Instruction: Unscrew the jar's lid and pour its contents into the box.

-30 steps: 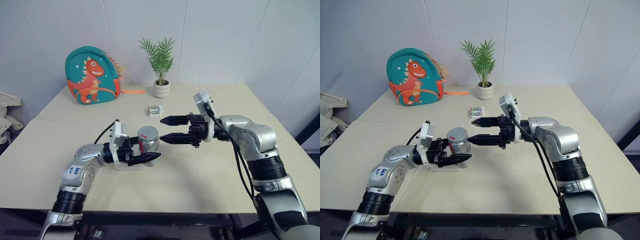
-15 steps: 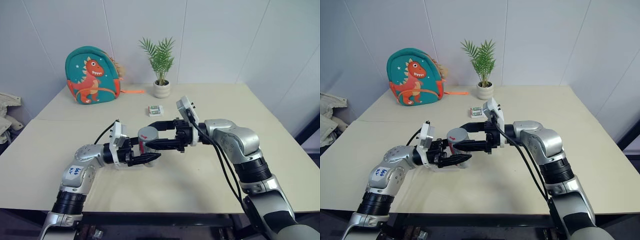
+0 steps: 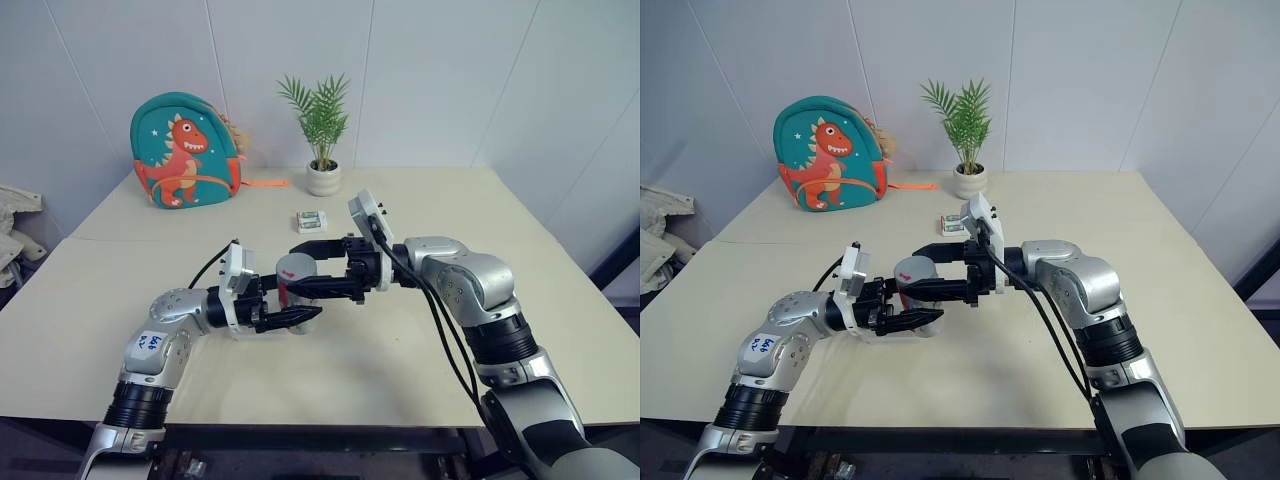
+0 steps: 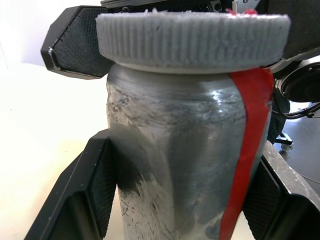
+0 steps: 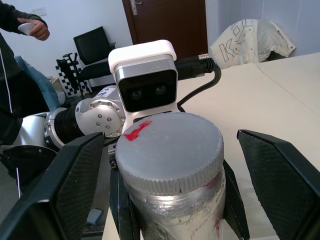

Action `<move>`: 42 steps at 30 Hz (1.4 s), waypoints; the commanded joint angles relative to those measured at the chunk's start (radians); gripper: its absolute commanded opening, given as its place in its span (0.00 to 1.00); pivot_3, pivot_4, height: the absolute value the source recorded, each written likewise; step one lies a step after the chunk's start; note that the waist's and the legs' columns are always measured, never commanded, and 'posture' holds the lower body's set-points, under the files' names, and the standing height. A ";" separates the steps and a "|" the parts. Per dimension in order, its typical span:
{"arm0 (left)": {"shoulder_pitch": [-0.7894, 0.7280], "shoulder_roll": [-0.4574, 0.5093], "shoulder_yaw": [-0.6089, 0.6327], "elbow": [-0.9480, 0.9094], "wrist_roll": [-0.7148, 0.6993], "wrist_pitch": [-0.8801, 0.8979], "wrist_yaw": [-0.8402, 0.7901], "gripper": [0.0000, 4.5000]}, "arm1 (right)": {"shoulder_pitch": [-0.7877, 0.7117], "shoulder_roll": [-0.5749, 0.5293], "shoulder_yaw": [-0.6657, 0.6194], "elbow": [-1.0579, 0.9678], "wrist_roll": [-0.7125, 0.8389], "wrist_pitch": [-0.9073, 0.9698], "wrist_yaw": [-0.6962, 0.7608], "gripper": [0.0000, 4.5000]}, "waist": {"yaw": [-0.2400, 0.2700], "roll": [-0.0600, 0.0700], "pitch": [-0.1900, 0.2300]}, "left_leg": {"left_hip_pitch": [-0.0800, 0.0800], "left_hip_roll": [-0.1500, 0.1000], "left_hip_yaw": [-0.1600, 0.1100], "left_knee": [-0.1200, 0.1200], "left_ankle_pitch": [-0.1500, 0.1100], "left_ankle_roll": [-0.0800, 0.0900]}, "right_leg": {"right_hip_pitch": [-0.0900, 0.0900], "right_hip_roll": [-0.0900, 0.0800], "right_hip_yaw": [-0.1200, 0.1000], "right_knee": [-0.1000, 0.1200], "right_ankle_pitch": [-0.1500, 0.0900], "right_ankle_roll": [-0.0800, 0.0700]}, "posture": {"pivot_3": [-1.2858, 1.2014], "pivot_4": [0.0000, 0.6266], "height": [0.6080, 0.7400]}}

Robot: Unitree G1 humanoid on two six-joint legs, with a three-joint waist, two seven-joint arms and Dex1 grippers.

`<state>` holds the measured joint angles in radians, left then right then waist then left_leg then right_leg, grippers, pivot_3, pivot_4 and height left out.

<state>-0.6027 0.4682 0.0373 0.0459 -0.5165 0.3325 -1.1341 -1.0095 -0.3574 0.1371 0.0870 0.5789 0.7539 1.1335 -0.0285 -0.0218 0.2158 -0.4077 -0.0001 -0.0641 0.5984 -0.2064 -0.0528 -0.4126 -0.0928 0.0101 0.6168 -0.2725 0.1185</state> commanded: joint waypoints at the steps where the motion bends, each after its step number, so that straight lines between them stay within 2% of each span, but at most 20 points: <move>1: 0.004 0.005 0.007 -0.045 -0.021 0.002 0.002 0.65 | -0.030 0.010 -0.017 -0.013 0.017 -0.007 0.004 0.79 | 0.000 0.000 0.000 | 0.000 0.000 0.000 0.000 0.000 0.000 | 0.000 0.000 0.000 0.000 0.000 0.000 | 0.52 0.24 1.00; 4: 0.006 0.005 0.008 -0.048 -0.022 0.005 0.004 0.65 | -0.030 0.014 -0.021 -0.014 0.020 -0.007 0.006 0.57 | 0.000 0.000 0.000 | 0.000 0.000 0.000 0.000 0.000 0.000 | 0.000 0.000 0.000 0.000 0.000 0.000 | 0.52 0.24 1.00; 12: 0.010 0.006 0.009 -0.050 -0.023 0.008 0.005 0.65 | -0.034 0.032 -0.056 -0.029 0.065 0.026 -0.006 0.57 | 0.000 0.000 0.000 | 0.000 0.000 0.000 0.000 0.000 0.000 | 0.000 0.000 0.000 0.000 0.000 0.000 | 0.52 0.24 1.00; 18: 0.015 0.011 0.008 -0.050 -0.029 0.003 0.010 0.65 | -0.074 0.084 -0.200 -0.018 0.216 0.148 -0.087 0.57 | 0.000 0.000 0.000 | 0.000 0.000 0.000 0.000 0.000 0.000 | 0.000 0.000 0.000 0.000 0.000 0.000 | 0.52 0.24 1.00; 24: 0.018 0.023 0.018 -0.064 -0.060 0.053 0.037 0.65 | -0.057 0.006 -0.275 -0.012 0.230 0.139 -0.102 0.57 | 0.001 0.000 0.000 | 0.000 0.000 0.000 0.000 0.000 0.000 | 0.000 -0.001 0.000 0.000 0.000 0.000 | 0.52 0.24 1.00; 29: 0.012 0.032 0.035 -0.068 -0.087 0.090 0.051 0.65 | 0.051 -0.101 -0.287 -0.010 0.109 -0.008 -0.131 0.57 | 0.003 0.000 0.000 | 0.000 -0.001 0.000 0.000 0.000 0.000 | 0.001 -0.001 0.000 -0.001 0.000 0.000 | 0.52 0.24 1.00; 34: 0.008 0.037 0.060 -0.069 -0.113 0.112 0.054 0.65 | 0.272 -0.210 -0.248 -0.003 -0.101 -0.276 -0.141 0.57 | 0.003 0.000 0.000 | -0.001 -0.001 0.000 -0.001 0.000 0.000 | 0.000 0.000 0.000 -0.002 0.000 0.001 | 0.52 0.24 1.00; 38: -0.002 0.029 0.075 -0.051 -0.110 0.099 0.062 0.65 | 0.400 -0.202 -0.284 0.080 -0.190 -0.444 -0.220 0.57 | -0.002 0.000 0.000 | 0.000 -0.001 0.002 -0.001 0.000 0.001 | 0.000 0.000 0.002 -0.003 0.000 0.001 | 0.52 0.24 1.00; 42: -0.017 0.015 0.081 -0.031 -0.111 0.081 0.057 0.65 | 0.462 -0.181 -0.273 0.226 -0.294 -0.642 -0.294 0.57 | -0.002 0.000 0.000 | 0.002 -0.001 0.005 -0.001 0.000 0.001 | 0.001 0.000 0.004 -0.001 0.000 0.001 | 0.52 0.24 1.00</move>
<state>-0.5892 0.4841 0.0953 0.0215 -0.6052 0.4361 -1.0729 -0.5579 -0.5445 -0.1220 0.2793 0.3210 0.2071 0.8720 -0.0301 -0.0215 0.2161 -0.4054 -0.0007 -0.0595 0.5977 -0.2065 -0.0521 -0.4118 -0.0929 0.0146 0.6155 -0.2726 0.1199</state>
